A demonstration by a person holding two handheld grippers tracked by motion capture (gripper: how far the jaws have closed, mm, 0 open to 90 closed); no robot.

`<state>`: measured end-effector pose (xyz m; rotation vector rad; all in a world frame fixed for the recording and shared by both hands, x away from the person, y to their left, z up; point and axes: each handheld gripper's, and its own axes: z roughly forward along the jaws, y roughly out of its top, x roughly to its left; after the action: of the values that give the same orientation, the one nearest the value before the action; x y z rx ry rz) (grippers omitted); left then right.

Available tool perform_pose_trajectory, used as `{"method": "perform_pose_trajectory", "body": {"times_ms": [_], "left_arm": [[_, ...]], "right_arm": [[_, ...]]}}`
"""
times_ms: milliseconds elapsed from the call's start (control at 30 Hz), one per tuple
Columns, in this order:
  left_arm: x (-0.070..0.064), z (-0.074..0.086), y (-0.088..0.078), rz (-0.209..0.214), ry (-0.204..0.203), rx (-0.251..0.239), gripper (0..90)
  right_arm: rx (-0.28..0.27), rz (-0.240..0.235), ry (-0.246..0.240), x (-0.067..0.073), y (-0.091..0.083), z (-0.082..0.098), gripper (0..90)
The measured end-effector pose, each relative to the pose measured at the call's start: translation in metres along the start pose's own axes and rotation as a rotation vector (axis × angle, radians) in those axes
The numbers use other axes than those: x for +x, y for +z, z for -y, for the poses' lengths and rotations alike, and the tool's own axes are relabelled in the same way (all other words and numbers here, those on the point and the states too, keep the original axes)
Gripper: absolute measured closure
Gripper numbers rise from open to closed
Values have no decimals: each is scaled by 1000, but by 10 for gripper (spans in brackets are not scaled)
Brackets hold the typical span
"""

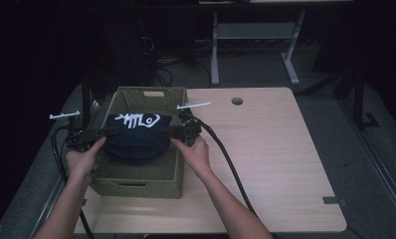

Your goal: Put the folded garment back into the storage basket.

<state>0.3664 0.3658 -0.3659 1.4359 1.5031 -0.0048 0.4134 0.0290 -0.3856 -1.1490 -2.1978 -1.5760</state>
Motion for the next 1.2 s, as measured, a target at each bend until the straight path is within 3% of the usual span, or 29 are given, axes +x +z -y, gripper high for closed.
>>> {"method": "perform_pose_trajectory", "body": {"times_ms": [567, 667, 733, 767, 800, 833, 1000, 1033, 1200], "left_arm": [[2, 0, 4, -31, 6, 31, 590], [1, -1, 5, -60, 14, 28, 562], [0, -1, 4, -70, 19, 17, 510], [1, -2, 3, -75, 16, 10, 498], [1, -2, 3, -75, 16, 10, 494], [1, -2, 4, -83, 16, 21, 492], [0, -2, 2, -64, 23, -12, 493], [-2, -3, 1, -50, 18, -27, 491], [-6, -4, -2, -13, 24, -60, 483]], "right_arm": [[9, 42, -9, -6, 3, 10, 712], [17, 68, -35, -4, 2, 10, 683], [14, 85, -53, 0, 1, 10, 607], [10, 117, -76, 3, 1, 10, 556], [10, 117, -76, 3, 1, 10, 556], [10, 162, -113, 10, 0, 9, 539], [-10, 200, -149, 12, -5, 5, 500], [-18, 179, -136, 9, -9, 3, 497], [-29, 162, -125, 7, -16, 0, 480]]}}
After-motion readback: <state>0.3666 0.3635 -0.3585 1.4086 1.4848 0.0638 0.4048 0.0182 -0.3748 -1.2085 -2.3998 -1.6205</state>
